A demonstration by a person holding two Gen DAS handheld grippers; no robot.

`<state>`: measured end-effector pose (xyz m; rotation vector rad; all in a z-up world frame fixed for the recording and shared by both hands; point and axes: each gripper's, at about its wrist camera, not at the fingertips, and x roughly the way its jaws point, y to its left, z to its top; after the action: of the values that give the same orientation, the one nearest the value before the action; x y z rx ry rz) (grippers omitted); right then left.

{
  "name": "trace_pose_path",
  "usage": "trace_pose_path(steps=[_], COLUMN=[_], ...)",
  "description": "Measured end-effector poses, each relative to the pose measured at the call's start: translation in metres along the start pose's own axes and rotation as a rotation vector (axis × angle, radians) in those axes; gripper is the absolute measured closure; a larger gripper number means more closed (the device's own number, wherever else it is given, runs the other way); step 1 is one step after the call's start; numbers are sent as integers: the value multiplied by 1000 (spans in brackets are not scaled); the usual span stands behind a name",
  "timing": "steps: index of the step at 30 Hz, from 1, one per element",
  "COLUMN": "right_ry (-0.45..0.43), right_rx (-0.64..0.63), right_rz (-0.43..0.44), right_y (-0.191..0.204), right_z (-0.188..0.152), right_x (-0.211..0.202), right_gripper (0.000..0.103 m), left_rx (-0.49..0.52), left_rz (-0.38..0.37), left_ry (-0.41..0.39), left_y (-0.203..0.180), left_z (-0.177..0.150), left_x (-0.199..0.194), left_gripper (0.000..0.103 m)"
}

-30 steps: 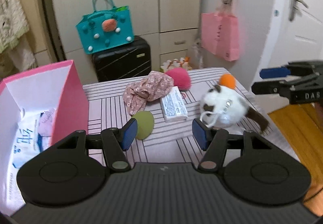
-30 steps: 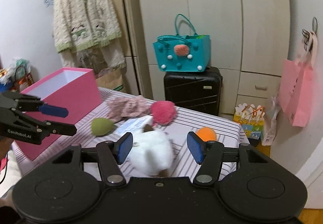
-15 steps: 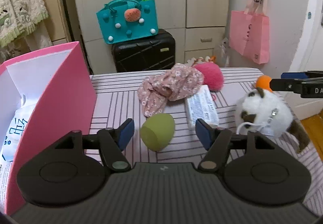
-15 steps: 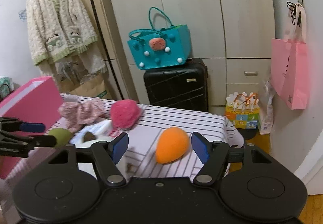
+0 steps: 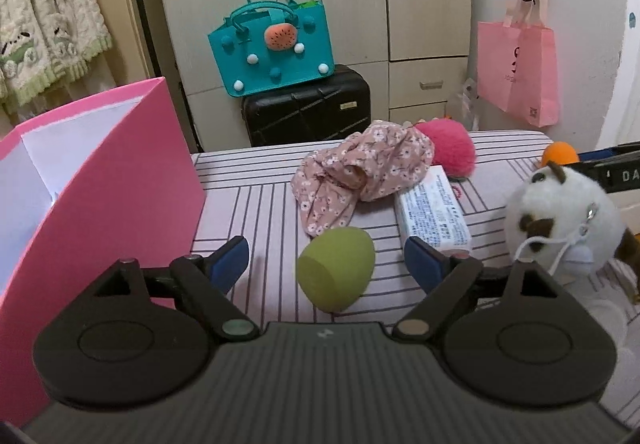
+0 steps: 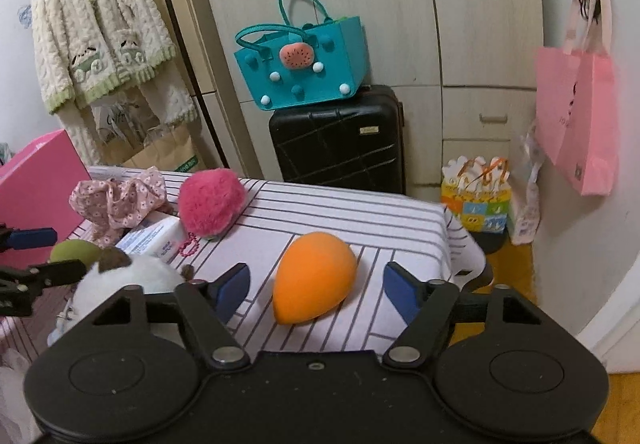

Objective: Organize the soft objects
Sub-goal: 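Close the left tool on the green egg sponge while the right tool closes on the orange egg sponge, then lift both sponges and carry them over the pink box with both tools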

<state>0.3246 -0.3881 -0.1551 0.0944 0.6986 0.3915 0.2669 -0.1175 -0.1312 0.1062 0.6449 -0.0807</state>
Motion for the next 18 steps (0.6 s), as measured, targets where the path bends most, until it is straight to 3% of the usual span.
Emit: trace_pose_path(steps=[4, 6, 8, 10, 15, 18], right_ry=[-8, -14, -17, -23, -38, -52], right_rx=[20, 30, 40, 42, 58, 52], right_rz=[-7, 6, 23, 24, 34, 22], right_y=[-2, -2, -2, -1, -2, 0], right_z=[-2, -3, -4, -5, -5, -3], right_x=[0, -1, -2, -3, -6, -12], right_gripper=[42, 55, 56, 57, 57, 57], left_rx=[13, 12, 12, 7, -21, -29], left_rz=[17, 17, 17, 13, -21, -49], left_ry=[-12, -9, -9, 2, 49, 72], left_y=[-2, -2, -2, -2, 2, 2], left_z=[-2, -2, -3, -2, -3, -5], left_x=[3, 5, 6, 7, 13, 15], left_gripper=[17, 17, 20, 26, 62, 64])
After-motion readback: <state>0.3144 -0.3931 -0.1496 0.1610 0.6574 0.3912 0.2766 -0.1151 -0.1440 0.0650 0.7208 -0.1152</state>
